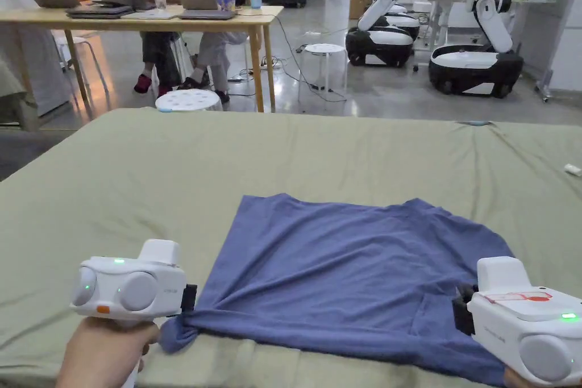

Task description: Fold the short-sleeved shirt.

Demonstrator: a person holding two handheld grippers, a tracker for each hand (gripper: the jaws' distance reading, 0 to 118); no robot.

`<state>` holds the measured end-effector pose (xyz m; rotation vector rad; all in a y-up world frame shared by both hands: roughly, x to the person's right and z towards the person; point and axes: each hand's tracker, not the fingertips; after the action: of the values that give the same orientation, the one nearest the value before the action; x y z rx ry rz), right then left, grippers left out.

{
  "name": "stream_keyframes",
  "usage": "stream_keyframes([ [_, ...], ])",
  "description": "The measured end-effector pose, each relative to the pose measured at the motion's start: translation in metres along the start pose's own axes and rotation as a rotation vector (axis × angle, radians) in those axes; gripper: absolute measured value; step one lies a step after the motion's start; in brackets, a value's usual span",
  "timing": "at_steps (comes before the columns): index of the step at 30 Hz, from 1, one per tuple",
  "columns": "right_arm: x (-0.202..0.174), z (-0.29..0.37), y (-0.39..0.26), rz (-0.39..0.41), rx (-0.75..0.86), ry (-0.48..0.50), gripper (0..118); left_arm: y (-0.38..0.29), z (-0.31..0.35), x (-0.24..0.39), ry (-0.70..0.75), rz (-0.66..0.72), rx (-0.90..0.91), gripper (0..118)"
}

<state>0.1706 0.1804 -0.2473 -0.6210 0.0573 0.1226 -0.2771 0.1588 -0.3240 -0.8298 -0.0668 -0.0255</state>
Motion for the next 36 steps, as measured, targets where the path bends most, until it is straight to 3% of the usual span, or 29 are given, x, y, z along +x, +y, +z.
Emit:
stream_keyframes([
  [1, 0.002, -0.003, -0.002, 0.001, -0.008, -0.004, 0, -0.002, -0.003, -0.009, 0.004, 0.001, 0.013, 22],
  [2, 0.005, -0.007, -0.003, 0.001, -0.019, -0.003, 0, -0.004, -0.005, -0.013, 0.004, 0.005, 0.019, 58],
  [3, 0.007, -0.010, -0.003, 0.000, -0.029, -0.002, 0, -0.004, -0.010, -0.017, 0.008, 0.014, 0.000, 107],
  [4, 0.008, -0.017, -0.003, 0.002, -0.039, -0.008, 0, -0.006, -0.017, -0.019, 0.003, 0.002, -0.041, 118],
  [6, 0.013, -0.023, -0.003, 0.003, -0.050, -0.018, 0, -0.008, -0.024, -0.021, -0.049, -0.025, -0.062, 97],
  [11, 0.028, -0.031, -0.004, -0.009, -0.082, -0.044, 0, -0.019, -0.069, -0.017, -0.053, -0.037, -0.173, 58],
  [15, 0.046, -0.032, -0.008, -0.010, -0.108, -0.072, 0, -0.024, -0.081, -0.009, -0.094, -0.046, -0.212, 1],
  [20, 0.072, -0.017, -0.014, -0.041, -0.119, -0.118, 0, -0.010, -0.047, 0.005, -0.051, -0.099, -0.121, 1],
  [23, 0.087, -0.015, -0.026, -0.079, -0.156, -0.153, 10, -0.005, -0.031, 0.014, -0.045, -0.103, -0.091, 1],
  [25, 0.089, -0.015, -0.036, -0.090, -0.204, -0.163, 83, -0.004, -0.031, 0.018, -0.043, -0.113, -0.088, 1],
  [26, 0.089, -0.018, -0.043, -0.085, -0.236, -0.154, 110, -0.003, -0.030, 0.020, -0.043, -0.115, -0.084, 1],
  [27, 0.089, -0.020, -0.049, -0.084, -0.234, -0.144, 118, -0.003, -0.031, 0.021, -0.044, -0.113, -0.086, 1],
  [28, 0.089, -0.022, -0.054, -0.092, -0.232, -0.130, 118, -0.003, -0.032, 0.023, -0.042, -0.113, -0.088, 1],
  [31, 0.089, -0.042, -0.075, -0.163, -0.283, -0.070, 100, -0.005, -0.033, 0.026, -0.035, -0.118, -0.095, 1],
  [32, 0.090, -0.046, -0.081, -0.177, -0.282, -0.060, 87, -0.007, -0.033, 0.027, -0.035, -0.117, -0.098, 1],
  [34, 0.098, -0.060, -0.097, -0.237, -0.281, 0.024, 0, -0.008, -0.034, 0.025, -0.030, -0.122, -0.102, 1],
  [36, 0.111, -0.060, -0.103, -0.317, -0.271, -0.002, 2, -0.009, -0.032, 0.024, -0.023, -0.132, -0.102, 1],
])
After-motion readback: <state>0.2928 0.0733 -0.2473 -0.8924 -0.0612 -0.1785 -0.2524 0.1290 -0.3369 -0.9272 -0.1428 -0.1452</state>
